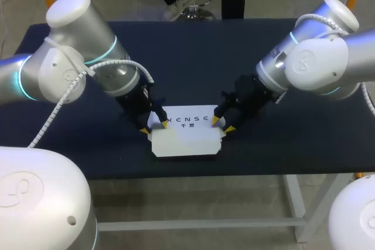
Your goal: Assemble the packaging by folding the flat box into shape, placing the metal phone stand inside, and closing the box properly
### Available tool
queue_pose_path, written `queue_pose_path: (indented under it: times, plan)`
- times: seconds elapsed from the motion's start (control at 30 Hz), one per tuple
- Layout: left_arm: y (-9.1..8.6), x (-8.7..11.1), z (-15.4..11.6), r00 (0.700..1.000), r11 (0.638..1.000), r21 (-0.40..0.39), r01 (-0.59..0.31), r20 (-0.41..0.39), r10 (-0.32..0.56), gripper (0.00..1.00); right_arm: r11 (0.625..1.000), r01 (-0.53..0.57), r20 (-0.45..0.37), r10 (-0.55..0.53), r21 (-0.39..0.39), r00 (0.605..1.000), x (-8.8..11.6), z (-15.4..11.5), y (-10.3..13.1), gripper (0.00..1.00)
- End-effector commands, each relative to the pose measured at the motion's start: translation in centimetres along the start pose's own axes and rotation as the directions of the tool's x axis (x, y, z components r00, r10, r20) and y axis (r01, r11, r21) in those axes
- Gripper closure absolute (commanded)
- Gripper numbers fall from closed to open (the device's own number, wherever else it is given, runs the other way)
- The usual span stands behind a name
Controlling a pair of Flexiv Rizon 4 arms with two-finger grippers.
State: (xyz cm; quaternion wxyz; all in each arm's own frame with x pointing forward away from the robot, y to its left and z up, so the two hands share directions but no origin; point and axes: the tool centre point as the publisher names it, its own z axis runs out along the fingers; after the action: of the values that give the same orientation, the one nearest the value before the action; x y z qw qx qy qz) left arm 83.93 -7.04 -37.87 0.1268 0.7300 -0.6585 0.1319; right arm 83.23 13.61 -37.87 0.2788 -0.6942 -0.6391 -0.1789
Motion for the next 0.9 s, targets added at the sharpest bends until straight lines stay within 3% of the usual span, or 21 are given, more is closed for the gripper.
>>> queue_pose_path:
  times: [0.03,0.33,0.5,0.6,0.9]
  plan:
    - [-0.04,-0.03,0.50,1.000,1.000,0.000,0.000,0.006,0.000,0.45,1.000,0.002,-0.004,-0.001,0.006,1.000,0.09,0.04,0.14,0.53]
    - [-0.05,-0.19,0.57,1.000,1.000,-0.003,-0.007,-0.008,0.007,0.42,1.000,0.008,-0.011,-0.008,0.011,1.000,0.06,0.22,0.11,0.52]
    - [-0.06,-0.46,0.80,0.997,1.000,0.011,-0.025,-0.069,0.026,0.42,1.000,0.015,-0.025,-0.015,0.011,1.000,0.05,0.33,0.09,0.53]
    - [-0.06,-0.56,0.91,0.995,0.999,0.019,-0.027,-0.098,0.029,0.35,1.000,0.015,-0.032,-0.015,0.013,0.999,0.01,0.43,0.14,0.53]
    - [-0.08,-0.75,1.07,0.988,0.999,0.026,-0.028,-0.153,0.031,0.35,1.000,0.014,-0.056,-0.014,0.006,0.998,-0.11,0.58,0.23,0.53]
